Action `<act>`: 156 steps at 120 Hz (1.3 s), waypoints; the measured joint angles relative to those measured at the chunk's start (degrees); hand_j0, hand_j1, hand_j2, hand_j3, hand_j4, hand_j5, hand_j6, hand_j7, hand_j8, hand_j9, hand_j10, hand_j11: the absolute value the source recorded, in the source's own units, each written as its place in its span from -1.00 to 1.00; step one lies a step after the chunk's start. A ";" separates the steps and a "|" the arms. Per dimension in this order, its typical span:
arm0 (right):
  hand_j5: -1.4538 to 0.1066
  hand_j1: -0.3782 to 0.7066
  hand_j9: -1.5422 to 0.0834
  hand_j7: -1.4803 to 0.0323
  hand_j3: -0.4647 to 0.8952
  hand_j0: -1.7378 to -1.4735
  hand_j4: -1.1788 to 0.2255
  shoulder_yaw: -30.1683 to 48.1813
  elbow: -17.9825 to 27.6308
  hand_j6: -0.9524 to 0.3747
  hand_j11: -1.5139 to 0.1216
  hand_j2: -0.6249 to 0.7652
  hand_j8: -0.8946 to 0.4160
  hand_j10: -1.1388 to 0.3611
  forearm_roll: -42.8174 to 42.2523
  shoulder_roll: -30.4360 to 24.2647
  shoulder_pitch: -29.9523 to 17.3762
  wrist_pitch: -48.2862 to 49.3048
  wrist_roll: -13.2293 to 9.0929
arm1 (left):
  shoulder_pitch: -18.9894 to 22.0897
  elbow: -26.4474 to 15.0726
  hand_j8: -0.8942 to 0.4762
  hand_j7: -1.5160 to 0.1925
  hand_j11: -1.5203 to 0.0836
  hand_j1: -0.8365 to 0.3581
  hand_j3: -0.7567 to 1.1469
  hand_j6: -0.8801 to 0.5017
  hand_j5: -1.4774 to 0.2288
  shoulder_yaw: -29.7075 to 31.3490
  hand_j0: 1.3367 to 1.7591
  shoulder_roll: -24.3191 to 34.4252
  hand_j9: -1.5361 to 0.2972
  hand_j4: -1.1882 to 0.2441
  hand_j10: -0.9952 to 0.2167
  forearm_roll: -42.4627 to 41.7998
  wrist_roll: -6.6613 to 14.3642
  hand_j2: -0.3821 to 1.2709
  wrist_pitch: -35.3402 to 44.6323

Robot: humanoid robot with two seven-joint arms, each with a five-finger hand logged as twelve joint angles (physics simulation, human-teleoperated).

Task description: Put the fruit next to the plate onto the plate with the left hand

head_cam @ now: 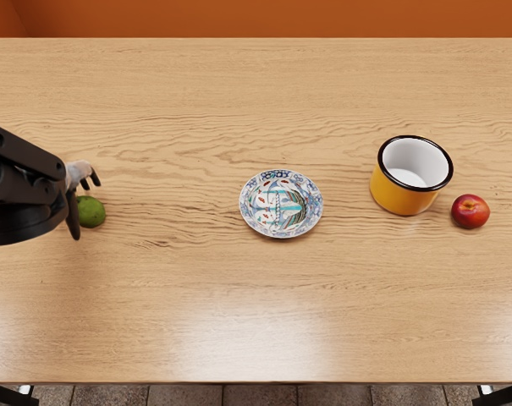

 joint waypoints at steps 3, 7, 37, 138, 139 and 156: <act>0.86 -0.95 0.90 0.96 -0.32 -0.40 0.68 0.00 0.00 0.43 0.85 -0.10 0.36 0.52 0.00 0.00 0.00 0.00 0.00 | 0.10 0.15 -0.11 0.34 0.43 0.41 -0.20 -0.14 0.30 -0.04 0.52 -0.01 0.27 0.26 0.17 -0.01 0.00 -0.47 0.06; 0.86 -0.95 0.90 0.96 -0.32 -0.40 0.68 0.00 0.00 0.43 0.85 -0.10 0.36 0.52 0.00 0.00 0.00 0.00 0.00 | 0.33 0.35 -0.11 0.34 0.43 0.41 -0.20 -0.14 0.30 -0.10 0.52 -0.08 0.27 0.26 0.17 -0.01 0.00 -0.47 0.12; 0.86 -0.95 0.90 0.96 -0.32 -0.40 0.68 0.00 0.00 0.43 0.85 -0.10 0.36 0.52 0.00 0.00 0.00 0.00 0.00 | 1.11 1.03 -0.11 0.34 0.43 0.41 -0.20 -0.14 0.29 -0.41 0.52 -0.69 0.27 0.26 0.17 -0.50 0.00 -0.47 0.27; 0.86 -0.95 0.90 0.96 -0.32 -0.40 0.68 0.00 0.00 0.43 0.85 -0.10 0.36 0.52 0.00 0.00 0.00 0.00 0.00 | 1.11 0.98 -0.36 -0.36 -0.30 -0.16 -0.20 -0.22 -0.41 -0.48 0.49 -0.89 -0.38 -0.07 -0.53 -7.62 0.19 -0.20 -1.20; 0.86 -0.95 0.90 0.96 -0.32 -0.40 0.68 0.00 0.00 0.43 0.85 -0.10 0.36 0.52 0.00 0.00 0.00 0.00 0.00 | 1.06 0.97 -0.36 -0.37 -0.31 -0.15 -0.20 -0.21 -0.41 -0.48 0.49 -0.89 -0.38 -0.07 -0.54 -7.69 0.20 -0.19 -1.22; 0.86 -0.95 0.90 0.96 -0.32 -0.40 0.68 0.00 0.00 0.43 0.85 -0.10 0.36 0.52 0.00 0.00 0.00 0.00 0.00 | -0.12 0.70 -0.36 -0.46 -0.38 -0.17 -0.20 -0.20 -0.53 -0.59 0.49 -0.74 -0.45 -0.09 -0.62 -8.97 0.28 -0.07 -1.53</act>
